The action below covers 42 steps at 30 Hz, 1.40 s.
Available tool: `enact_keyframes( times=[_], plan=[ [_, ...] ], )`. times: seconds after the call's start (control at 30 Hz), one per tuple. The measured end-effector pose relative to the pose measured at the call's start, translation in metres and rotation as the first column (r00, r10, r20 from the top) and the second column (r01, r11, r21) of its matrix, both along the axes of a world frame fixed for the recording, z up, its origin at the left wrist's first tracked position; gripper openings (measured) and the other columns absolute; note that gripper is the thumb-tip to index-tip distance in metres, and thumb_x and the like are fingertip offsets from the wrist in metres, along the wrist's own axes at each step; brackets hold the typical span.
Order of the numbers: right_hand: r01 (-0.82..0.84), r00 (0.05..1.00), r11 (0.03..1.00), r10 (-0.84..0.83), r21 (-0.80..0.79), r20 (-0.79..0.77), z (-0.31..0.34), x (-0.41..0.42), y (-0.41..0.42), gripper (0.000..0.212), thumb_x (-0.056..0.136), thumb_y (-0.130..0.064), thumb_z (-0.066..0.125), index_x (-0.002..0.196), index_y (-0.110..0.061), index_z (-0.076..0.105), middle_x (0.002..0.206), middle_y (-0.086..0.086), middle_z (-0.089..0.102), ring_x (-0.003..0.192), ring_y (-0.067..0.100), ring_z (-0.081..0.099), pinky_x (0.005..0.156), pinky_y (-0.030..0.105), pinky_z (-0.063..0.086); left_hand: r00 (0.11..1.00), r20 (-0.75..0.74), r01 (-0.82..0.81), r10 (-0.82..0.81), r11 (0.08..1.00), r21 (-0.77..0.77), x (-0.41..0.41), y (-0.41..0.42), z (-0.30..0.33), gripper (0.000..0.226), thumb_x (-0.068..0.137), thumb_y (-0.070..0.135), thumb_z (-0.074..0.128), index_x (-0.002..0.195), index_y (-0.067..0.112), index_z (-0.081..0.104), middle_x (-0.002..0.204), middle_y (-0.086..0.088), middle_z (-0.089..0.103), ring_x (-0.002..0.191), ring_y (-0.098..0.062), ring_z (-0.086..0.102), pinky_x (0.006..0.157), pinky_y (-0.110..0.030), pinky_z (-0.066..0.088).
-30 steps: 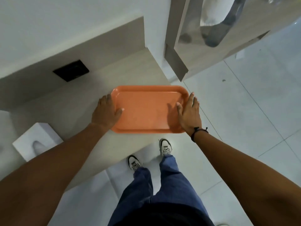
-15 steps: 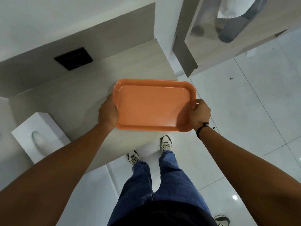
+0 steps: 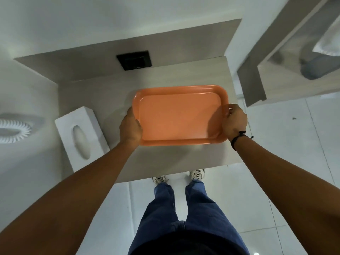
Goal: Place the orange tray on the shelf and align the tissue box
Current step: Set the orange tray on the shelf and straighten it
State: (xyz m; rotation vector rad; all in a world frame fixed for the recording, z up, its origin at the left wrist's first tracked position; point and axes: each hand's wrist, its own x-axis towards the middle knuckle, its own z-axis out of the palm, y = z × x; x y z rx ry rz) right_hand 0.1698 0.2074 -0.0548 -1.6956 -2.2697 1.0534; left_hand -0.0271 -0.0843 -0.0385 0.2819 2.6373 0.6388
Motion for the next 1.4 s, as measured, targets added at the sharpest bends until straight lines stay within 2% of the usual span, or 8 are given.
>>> enact_keyframes(
  times=[0.3, 0.6, 0.8, 0.97, 1.03, 1.1, 1.23, 1.4],
  plan=[
    [-0.076, 0.997, 0.997, 0.076, -0.007, 0.014, -0.016, -0.046, -0.008, 0.038, 0.108, -0.015, 0.042, 0.137, -0.012, 0.066, 0.127, 0.015, 0.075, 0.115, 0.039, 0.071, 0.087, 0.033, 0.047, 0.997, -0.064, -0.047, 0.044, 0.998, -0.037, -0.024, -0.024, -0.009, 0.06, 0.102, 0.005, 0.045, 0.161, 0.012, 0.042, 0.129, -0.022, 0.069, 0.118, -0.044, 0.068, 0.102, -0.056, 0.056],
    [-0.193, 0.981, 0.981, 0.193, 0.024, -0.014, -0.018, -0.046, -0.012, 0.043, 0.11, -0.02, 0.042, 0.15, -0.011, 0.055, 0.136, 0.017, 0.07, 0.125, 0.04, 0.066, 0.094, 0.039, 0.051, 0.996, -0.088, -0.032, 0.025, 0.997, -0.071, -0.028, -0.031, -0.026, 0.061, 0.108, 0.018, 0.051, 0.165, 0.01, 0.033, 0.146, -0.026, 0.059, 0.13, -0.046, 0.062, 0.107, -0.056, 0.053],
    [-0.541, 0.84, 0.796, 0.53, 0.27, 0.117, -0.01, 0.004, -0.051, 0.092, 0.105, -0.065, 0.054, 0.169, -0.009, 0.019, 0.172, 0.023, 0.029, 0.158, 0.041, 0.035, 0.127, 0.054, 0.037, 0.939, -0.292, 0.149, -0.183, 0.98, -0.135, 0.022, -0.052, -0.033, 0.095, 0.103, 0.057, 0.059, 0.168, -0.001, 0.021, 0.172, -0.029, 0.027, 0.161, -0.046, 0.028, 0.132, -0.055, 0.029],
    [-0.43, 0.902, 0.899, 0.426, 0.08, 0.065, -0.027, 0.035, -0.086, 0.125, 0.088, -0.075, 0.07, 0.171, -0.009, 0.004, 0.179, 0.018, 0.01, 0.167, 0.041, 0.014, 0.132, 0.056, 0.029, 0.96, -0.197, 0.171, -0.197, 0.975, -0.142, 0.065, -0.074, -0.053, 0.126, 0.092, 0.081, 0.057, 0.171, 0.004, -0.006, 0.18, -0.022, 0.001, 0.168, -0.039, 0.002, 0.133, -0.048, 0.013],
    [-0.521, 0.853, 0.835, 0.5, 0.177, 0.151, -0.032, 0.036, -0.082, 0.115, 0.097, -0.073, 0.06, 0.171, -0.006, 0.003, 0.18, 0.02, 0.007, 0.167, 0.043, 0.009, 0.133, 0.053, 0.02, 0.919, -0.258, 0.247, -0.297, 0.947, -0.207, 0.066, -0.077, -0.057, 0.114, 0.1, 0.076, 0.048, 0.171, 0.002, -0.003, 0.181, -0.022, 0.001, 0.169, -0.039, 0.001, 0.135, -0.05, 0.012],
    [-0.694, 0.72, 0.655, 0.633, 0.298, 0.286, -0.037, 0.034, -0.08, 0.093, 0.109, -0.061, 0.045, 0.172, -0.005, 0.004, 0.18, 0.022, 0.007, 0.167, 0.043, 0.01, 0.134, 0.052, 0.015, 0.852, -0.312, 0.347, -0.421, 0.9, -0.265, 0.065, -0.077, -0.061, 0.097, 0.108, 0.067, 0.036, 0.171, 0.001, 0.002, 0.181, -0.021, 0.002, 0.169, -0.038, 0.001, 0.137, -0.052, 0.013],
    [-0.887, 0.445, 0.309, 0.771, 0.344, 0.455, -0.049, 0.041, -0.089, 0.071, 0.115, -0.042, 0.03, 0.171, -0.002, 0.015, 0.179, 0.021, 0.017, 0.165, 0.04, 0.022, 0.133, 0.056, 0.028, 0.737, -0.319, 0.49, -0.596, 0.796, -0.355, 0.073, -0.074, -0.066, 0.084, 0.113, 0.058, 0.025, 0.171, -0.002, 0.012, 0.18, -0.023, 0.009, 0.169, -0.038, 0.007, 0.138, -0.051, 0.013],
    [-0.875, 0.473, 0.325, 0.732, 0.36, 0.49, -0.053, 0.033, -0.089, 0.075, 0.114, -0.048, 0.028, 0.17, 0.001, 0.017, 0.179, 0.02, 0.017, 0.167, 0.038, 0.019, 0.136, 0.049, 0.013, 0.777, -0.316, 0.421, -0.545, 0.822, -0.383, 0.074, -0.064, -0.066, 0.086, 0.112, 0.057, 0.033, 0.17, -0.004, 0.014, 0.18, -0.023, 0.011, 0.169, -0.037, 0.009, 0.138, -0.048, 0.009]
  ],
)
